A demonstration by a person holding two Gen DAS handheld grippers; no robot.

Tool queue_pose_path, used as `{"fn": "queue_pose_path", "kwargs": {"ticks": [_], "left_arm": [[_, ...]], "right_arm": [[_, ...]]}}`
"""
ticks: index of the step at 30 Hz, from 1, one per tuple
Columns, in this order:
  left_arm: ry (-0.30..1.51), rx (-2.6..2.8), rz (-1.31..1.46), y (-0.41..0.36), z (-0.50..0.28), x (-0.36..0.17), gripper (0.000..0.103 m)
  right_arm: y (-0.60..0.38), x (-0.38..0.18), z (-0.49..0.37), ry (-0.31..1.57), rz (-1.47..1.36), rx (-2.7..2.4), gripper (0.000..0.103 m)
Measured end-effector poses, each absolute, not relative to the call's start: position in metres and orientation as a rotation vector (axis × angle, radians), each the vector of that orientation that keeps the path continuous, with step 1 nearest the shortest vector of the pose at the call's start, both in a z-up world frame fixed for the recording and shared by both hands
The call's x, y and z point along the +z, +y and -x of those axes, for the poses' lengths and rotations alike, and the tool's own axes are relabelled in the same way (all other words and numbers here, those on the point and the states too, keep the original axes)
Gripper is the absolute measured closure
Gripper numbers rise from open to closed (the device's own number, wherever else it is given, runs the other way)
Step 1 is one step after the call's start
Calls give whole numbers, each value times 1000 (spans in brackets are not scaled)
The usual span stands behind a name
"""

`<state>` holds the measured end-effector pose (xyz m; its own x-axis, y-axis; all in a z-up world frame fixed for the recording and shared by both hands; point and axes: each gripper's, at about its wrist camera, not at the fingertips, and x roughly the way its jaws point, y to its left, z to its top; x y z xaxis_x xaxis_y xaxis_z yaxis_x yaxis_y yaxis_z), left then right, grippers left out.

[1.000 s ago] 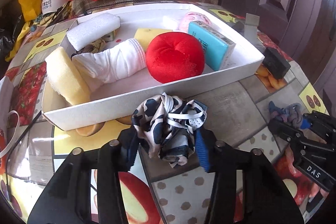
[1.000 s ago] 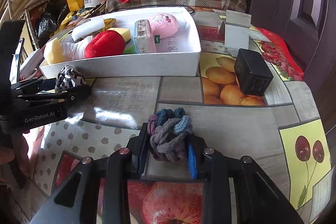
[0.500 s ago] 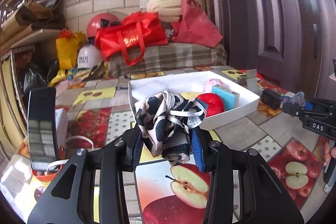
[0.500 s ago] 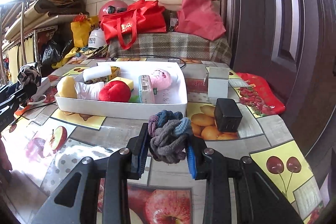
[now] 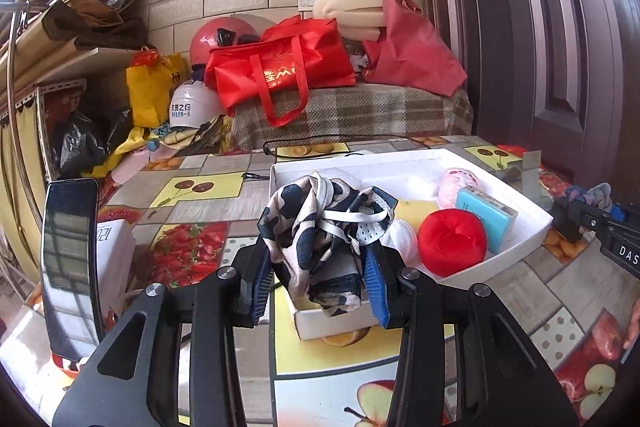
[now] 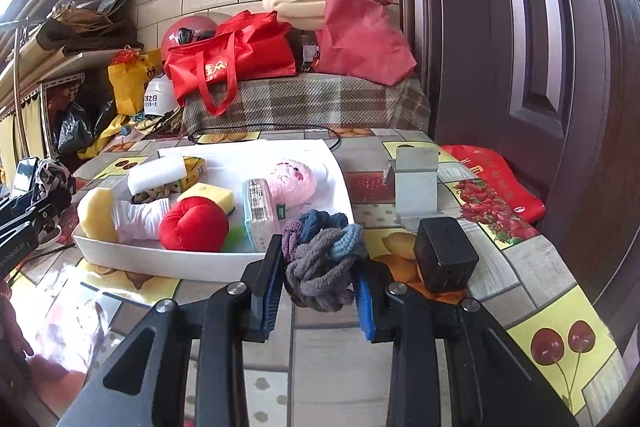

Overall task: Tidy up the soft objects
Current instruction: 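Lower the scarf into the box with the left tool while the right drops the rope knot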

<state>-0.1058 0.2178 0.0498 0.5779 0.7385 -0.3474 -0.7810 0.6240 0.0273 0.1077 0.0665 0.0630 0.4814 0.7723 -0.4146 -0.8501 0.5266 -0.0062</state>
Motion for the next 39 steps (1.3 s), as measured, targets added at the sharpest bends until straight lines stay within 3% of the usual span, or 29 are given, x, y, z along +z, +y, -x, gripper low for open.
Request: {"fn": "queue_pose_path", "kwargs": {"ticks": [15, 22, 23, 25, 26, 27, 28, 29, 39], "left_arm": [[333, 949, 181, 278, 52, 49, 63], [371, 932, 236, 292, 42, 46, 60], [376, 931, 227, 291, 40, 46, 57], [375, 928, 202, 286, 37, 47, 30], [371, 933, 189, 284, 37, 48, 21], [366, 940, 176, 281, 37, 49, 7], [361, 948, 164, 279, 36, 49, 0], [355, 957, 153, 277, 37, 50, 0], [317, 1014, 181, 277, 48, 51, 0]], "right_arm": [[152, 63, -147, 433, 184, 950, 71], [185, 57, -143, 475, 292, 1004, 71], [188, 57, -137, 455, 312, 1017, 71], [192, 57, -129, 431, 335, 1035, 70], [193, 57, -127, 422, 347, 1033, 68], [194, 57, -125, 417, 357, 1030, 52], [195, 57, -125, 414, 357, 1030, 27], [194, 57, -125, 411, 349, 1028, 16], [182, 64, -128, 375, 282, 971, 12]]}}
